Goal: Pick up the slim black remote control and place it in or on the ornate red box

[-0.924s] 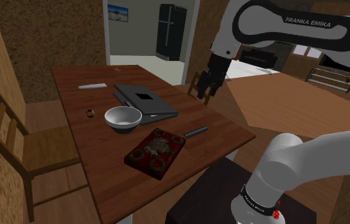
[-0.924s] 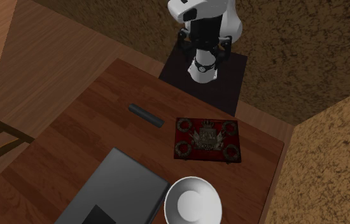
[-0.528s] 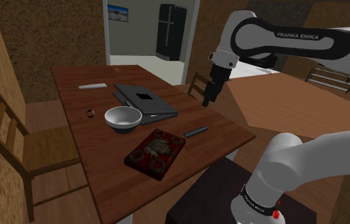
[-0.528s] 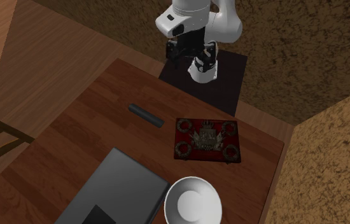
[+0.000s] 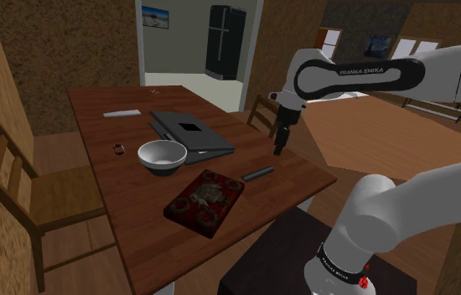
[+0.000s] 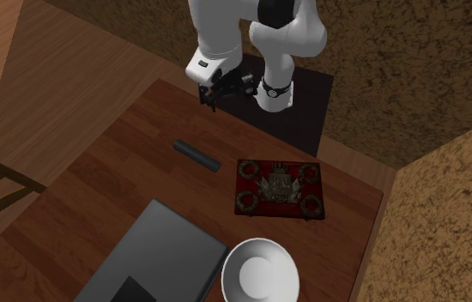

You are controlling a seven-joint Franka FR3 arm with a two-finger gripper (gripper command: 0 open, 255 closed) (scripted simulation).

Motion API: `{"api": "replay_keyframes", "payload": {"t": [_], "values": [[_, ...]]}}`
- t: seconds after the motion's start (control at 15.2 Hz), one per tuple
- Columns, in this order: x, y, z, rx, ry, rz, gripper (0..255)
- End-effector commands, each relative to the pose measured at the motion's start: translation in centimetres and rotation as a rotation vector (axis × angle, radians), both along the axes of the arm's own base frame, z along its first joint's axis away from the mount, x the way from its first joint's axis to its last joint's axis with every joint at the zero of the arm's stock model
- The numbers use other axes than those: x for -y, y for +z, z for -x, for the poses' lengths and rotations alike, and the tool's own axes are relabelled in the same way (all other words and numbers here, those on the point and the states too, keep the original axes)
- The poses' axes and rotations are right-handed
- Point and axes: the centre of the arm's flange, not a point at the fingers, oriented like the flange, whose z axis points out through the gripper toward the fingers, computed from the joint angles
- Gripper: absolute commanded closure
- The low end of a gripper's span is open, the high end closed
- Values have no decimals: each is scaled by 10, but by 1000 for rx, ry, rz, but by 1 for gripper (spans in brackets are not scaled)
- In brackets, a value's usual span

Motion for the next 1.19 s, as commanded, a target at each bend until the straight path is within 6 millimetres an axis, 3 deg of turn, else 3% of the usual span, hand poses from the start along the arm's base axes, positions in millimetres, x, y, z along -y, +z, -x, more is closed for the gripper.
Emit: {"api": "replay_keyframes", "payload": {"t": [0.0,0.66,0.99,1.12], "values": [[17,-19,-9,-4,102,5,0],[84,-116,-69,-28,568,26,0],[106,-164,-108,-40,799,37,0],[106,-174,-107,-40,799,37,0]]}}
